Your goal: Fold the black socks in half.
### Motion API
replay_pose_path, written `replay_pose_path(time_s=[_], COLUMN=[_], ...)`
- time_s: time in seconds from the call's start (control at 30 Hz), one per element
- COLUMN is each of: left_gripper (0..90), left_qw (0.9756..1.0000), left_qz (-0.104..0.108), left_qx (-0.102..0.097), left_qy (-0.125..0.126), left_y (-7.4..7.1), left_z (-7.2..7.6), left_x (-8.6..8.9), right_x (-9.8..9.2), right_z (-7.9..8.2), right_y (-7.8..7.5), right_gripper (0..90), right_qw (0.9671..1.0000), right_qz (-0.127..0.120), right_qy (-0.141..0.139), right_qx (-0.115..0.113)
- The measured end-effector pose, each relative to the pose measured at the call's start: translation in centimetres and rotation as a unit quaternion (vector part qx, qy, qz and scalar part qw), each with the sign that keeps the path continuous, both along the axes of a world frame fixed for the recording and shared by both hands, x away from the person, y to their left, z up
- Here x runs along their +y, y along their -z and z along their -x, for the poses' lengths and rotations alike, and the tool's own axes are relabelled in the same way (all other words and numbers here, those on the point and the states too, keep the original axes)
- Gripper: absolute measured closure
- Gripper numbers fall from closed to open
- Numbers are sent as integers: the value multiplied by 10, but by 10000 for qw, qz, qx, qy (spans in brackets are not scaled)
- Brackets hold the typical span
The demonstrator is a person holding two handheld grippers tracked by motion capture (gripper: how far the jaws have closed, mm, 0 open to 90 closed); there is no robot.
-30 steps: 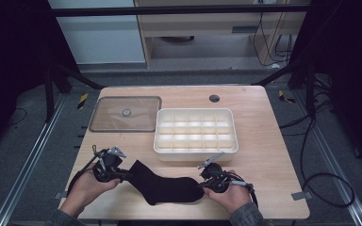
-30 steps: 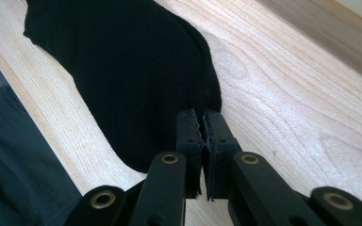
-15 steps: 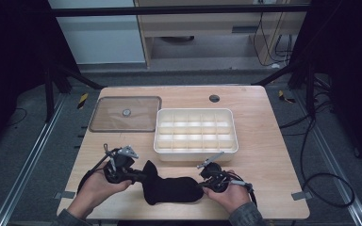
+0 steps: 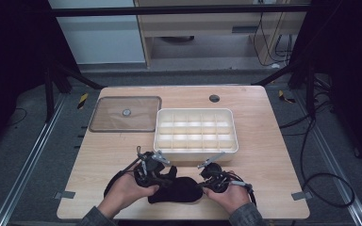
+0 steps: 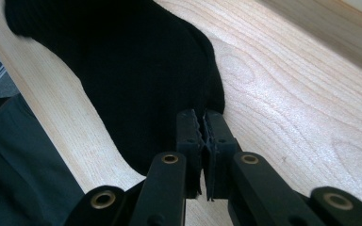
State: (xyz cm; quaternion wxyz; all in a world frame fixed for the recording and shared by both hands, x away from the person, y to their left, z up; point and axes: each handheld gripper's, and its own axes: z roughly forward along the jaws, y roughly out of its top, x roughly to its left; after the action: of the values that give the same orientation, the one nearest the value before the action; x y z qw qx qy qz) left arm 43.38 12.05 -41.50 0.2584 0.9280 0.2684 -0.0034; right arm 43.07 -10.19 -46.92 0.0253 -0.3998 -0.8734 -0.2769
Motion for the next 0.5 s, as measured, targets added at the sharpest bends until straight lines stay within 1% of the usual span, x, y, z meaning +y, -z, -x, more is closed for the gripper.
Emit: replay_pose_path(time_s=[0.1,0.27,0.3,0.33,0.5], left_gripper=[771,771,771,771,771], left_qw=[9999,9999,9999,9998,9997], left_qz=[-76,-1,49,30,79], left_qx=[2,24,33,33,50], left_qy=[83,148,128,176,235], left_y=[3,6,7,7,12], left_z=[1,3,4,4,6], left_x=[-9,-18,-19,-20,-26], right_x=[-1,-3,-4,-4,-5], right_z=[0,1,1,1,1], right_y=[0,1,2,2,4], right_gripper=[868,868,868,868,868], right_qw=[10000,10000,10000,9999,9999], right_qz=[-15,-42,-54,-61,-71], right_qy=[28,56,61,72,106], right_qx=[12,21,31,36,32])
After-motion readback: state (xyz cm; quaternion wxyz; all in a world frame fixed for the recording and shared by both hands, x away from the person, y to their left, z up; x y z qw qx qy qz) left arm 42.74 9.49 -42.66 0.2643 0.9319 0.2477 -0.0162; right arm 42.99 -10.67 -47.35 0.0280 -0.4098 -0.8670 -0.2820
